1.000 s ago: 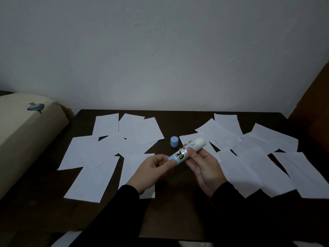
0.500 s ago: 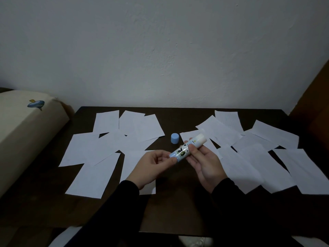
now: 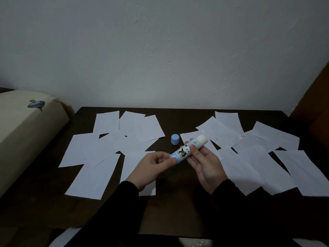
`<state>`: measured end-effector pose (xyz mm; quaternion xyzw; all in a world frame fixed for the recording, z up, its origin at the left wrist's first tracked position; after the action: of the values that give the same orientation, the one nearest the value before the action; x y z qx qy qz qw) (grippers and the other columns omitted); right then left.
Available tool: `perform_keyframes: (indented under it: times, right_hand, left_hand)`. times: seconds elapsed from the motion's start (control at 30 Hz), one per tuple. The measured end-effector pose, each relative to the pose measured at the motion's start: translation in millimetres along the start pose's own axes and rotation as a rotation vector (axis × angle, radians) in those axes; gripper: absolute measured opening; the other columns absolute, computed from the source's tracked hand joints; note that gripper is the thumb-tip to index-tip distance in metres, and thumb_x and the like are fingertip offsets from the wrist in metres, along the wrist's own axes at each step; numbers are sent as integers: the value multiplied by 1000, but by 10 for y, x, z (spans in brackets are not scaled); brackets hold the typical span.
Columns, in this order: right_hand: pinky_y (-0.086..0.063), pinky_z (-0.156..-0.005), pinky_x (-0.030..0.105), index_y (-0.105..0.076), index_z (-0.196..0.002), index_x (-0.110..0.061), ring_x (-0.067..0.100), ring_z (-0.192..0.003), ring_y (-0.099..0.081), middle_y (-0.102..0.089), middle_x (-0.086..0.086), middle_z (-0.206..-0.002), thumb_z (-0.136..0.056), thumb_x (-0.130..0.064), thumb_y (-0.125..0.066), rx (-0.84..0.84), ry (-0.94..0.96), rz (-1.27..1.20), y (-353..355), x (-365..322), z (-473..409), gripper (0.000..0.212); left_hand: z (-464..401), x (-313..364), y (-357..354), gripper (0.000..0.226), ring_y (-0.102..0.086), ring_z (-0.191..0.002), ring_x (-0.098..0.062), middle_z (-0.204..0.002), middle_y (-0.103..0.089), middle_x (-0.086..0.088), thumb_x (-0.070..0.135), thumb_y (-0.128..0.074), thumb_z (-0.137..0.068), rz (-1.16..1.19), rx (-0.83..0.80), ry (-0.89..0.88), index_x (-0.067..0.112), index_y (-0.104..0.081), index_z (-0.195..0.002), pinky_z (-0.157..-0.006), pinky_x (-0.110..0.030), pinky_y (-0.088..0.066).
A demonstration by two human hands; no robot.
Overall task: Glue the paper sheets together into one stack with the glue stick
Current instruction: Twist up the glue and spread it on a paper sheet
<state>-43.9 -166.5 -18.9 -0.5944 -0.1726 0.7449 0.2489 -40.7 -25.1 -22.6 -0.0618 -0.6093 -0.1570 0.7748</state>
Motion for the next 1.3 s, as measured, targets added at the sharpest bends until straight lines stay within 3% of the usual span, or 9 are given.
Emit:
perform_keyframes:
  times: [0.13,0.23,0.33,0.5,0.7,0.8,0.97,1.13,1.3]
  right_hand:
    - [-51,-90,34,-61,-105,-13,21,-108,-62,-66,8,-112,-93,-9,-54,4,5,21,-3,-14,4,14]
    - [-48,-96,36,-60,-109,-12,22,-111,-60,-65,9,-116,-93,-9,-54,19,6,30,12,-27,-2,17]
    - [-48,-97,37,-61,-106,-13,20,-106,-62,-67,6,-110,-93,-8,-54,15,5,25,5,-27,9,15]
    - [-50,-94,36,-61,-103,-15,19,-103,-63,-67,4,-108,-92,-7,-55,15,11,57,2,-36,26,15]
    - [-48,-96,36,-61,-104,-15,19,-105,-62,-68,4,-108,-92,-6,-54,3,24,16,-13,-55,14,16]
    - [-48,-96,37,-61,-103,-15,21,-108,-61,-67,6,-110,-93,-8,-53,-7,13,30,-17,-27,20,15]
    - [-49,-96,36,-60,-104,-17,21,-109,-61,-67,5,-111,-91,-7,-55,-8,19,56,-30,-20,19,17]
    - [-48,-98,39,-60,-107,-13,24,-111,-61,-67,7,-112,-89,-8,-56,-44,-3,6,-56,-1,10,19]
    - [-49,-96,38,-60,-108,-13,24,-113,-61,-68,7,-113,-85,-12,-59,-52,1,9,-59,26,9,23]
  left_hand:
    - [-5,29,48,27,-53,-54,-1,-68,-62,4,28,-69,-83,-1,27,-22,9,-67,-103,-51,-13,-40]
    - [19,-47,-18,48,-45,-52,-9,-66,-57,-2,55,-48,-88,-8,-37,71,10,-65,-88,-54,-21,-36]
    - [28,-126,-94,56,-42,-52,-10,-66,-56,-3,51,-33,-99,12,-100,150,9,-69,-93,-52,-21,-33]
    - [17,-50,-45,38,-42,-50,-10,-63,-53,-4,39,-48,-96,32,-78,69,10,-65,-80,-52,-22,-36]
    - [36,-93,-81,39,-42,-50,-10,-67,-61,-1,45,-43,-97,27,-107,125,10,-61,-99,-52,-22,-35]
    - [31,-63,-84,38,-40,-51,-12,-60,-54,-4,43,-53,-89,70,-103,77,6,-64,-87,-52,-21,-34]
    - [10,98,92,16,-53,-59,-7,-68,-63,2,14,-71,-83,-6,43,-97,13,-69,-99,-53,-14,-43]
    - [41,-55,-26,38,-43,-52,-9,-66,-54,-1,44,-54,-88,49,-55,102,11,-65,-102,-50,-20,-34]
    - [31,-41,-35,27,-41,-52,-9,-64,-52,0,33,-55,-93,35,-54,73,9,-68,-95,-48,-19,-32]
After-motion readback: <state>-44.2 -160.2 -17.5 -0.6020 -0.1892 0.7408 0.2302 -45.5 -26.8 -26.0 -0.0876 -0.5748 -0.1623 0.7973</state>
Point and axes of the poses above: each hand's wrist, its own z-axis away from the middle knuckle, its own y-axis out of the back of the hand, x = y × z, the point moved 10 cm from there along -z, towards the middle knuckle
